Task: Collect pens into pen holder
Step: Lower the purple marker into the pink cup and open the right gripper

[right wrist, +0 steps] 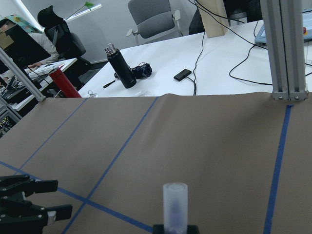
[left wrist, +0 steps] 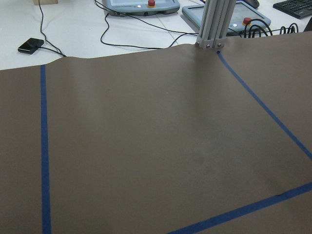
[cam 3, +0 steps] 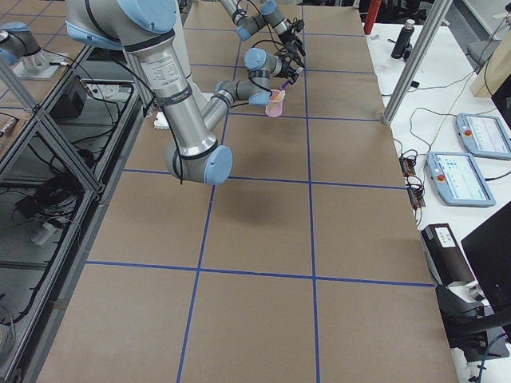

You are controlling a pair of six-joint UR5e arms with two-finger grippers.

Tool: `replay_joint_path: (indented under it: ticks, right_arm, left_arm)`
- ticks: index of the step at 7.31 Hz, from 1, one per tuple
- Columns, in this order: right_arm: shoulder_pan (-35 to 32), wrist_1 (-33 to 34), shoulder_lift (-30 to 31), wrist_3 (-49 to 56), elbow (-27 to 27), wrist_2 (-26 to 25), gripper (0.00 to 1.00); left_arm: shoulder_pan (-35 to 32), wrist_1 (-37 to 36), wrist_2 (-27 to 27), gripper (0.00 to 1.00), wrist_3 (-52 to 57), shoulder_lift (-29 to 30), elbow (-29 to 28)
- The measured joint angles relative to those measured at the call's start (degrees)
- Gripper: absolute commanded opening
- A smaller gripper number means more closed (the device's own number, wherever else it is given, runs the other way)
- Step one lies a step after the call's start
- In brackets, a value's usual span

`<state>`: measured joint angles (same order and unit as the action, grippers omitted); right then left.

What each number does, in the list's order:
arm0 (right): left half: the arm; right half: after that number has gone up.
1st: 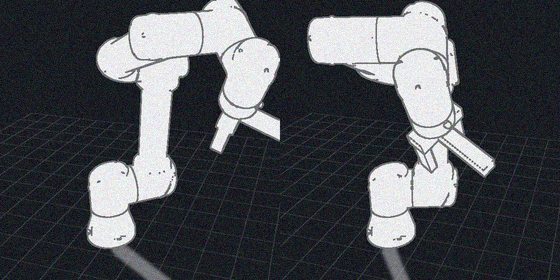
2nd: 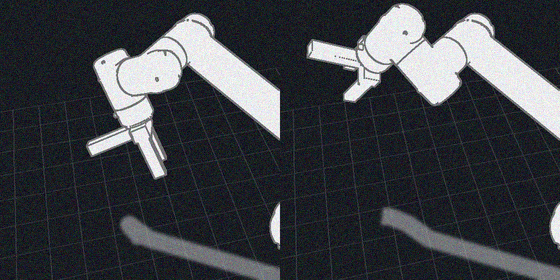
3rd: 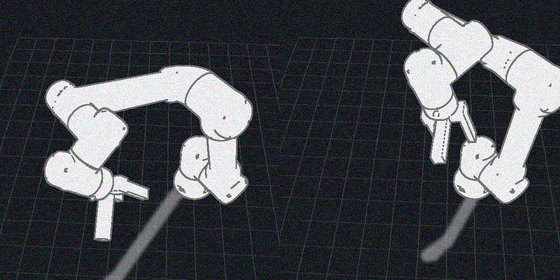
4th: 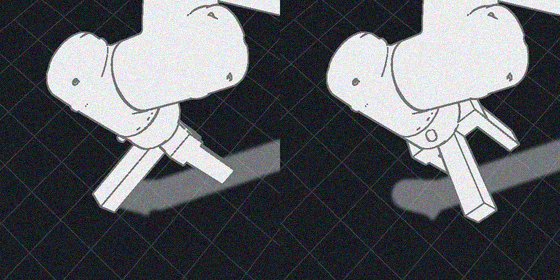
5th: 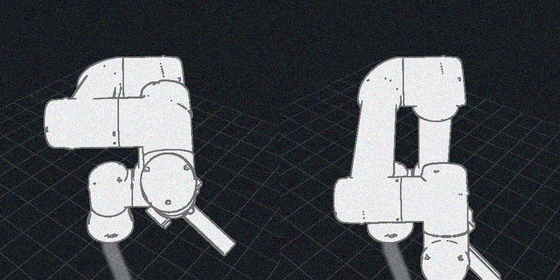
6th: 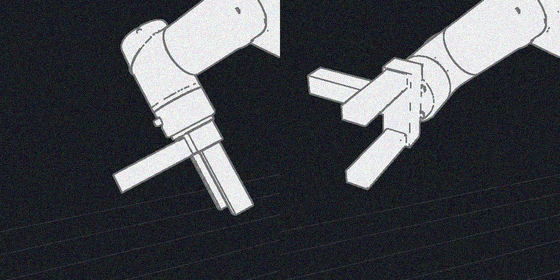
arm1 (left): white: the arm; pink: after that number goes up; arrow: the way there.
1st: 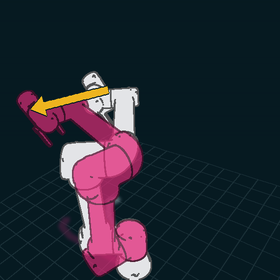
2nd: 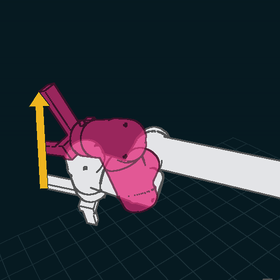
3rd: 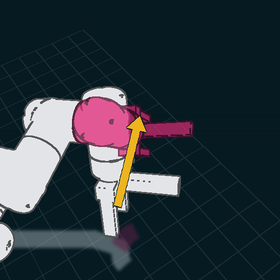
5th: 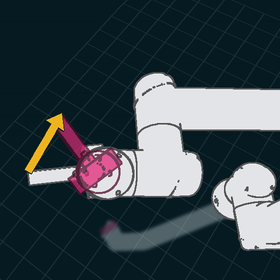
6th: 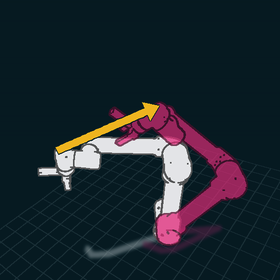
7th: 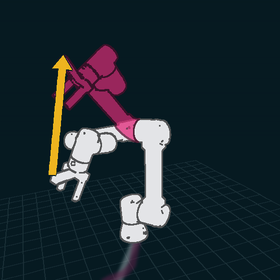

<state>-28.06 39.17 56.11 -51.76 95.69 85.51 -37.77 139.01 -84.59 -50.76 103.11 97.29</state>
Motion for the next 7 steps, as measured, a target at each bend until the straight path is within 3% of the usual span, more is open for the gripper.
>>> replay_joint_path:
  ticks: [5, 6, 7]
  right_arm:
    - [3.53, -0.04, -2.31, 0.86, -5.15, -2.20, 0.00]
    - [4.50, -0.05, -2.49, 0.85, -5.63, -3.14, 0.87]
    - [5.29, -0.08, -2.55, 0.73, -5.67, -3.72, 1.00]
  left_arm:
    - [-0.02, -0.05, 0.04, 0.99, -0.19, 0.15, -1.20]
    - [-0.02, -0.06, 0.04, 0.99, -0.21, 0.16, -1.37]
    - [-0.02, -0.06, 0.04, 0.99, -0.20, 0.12, -1.52]
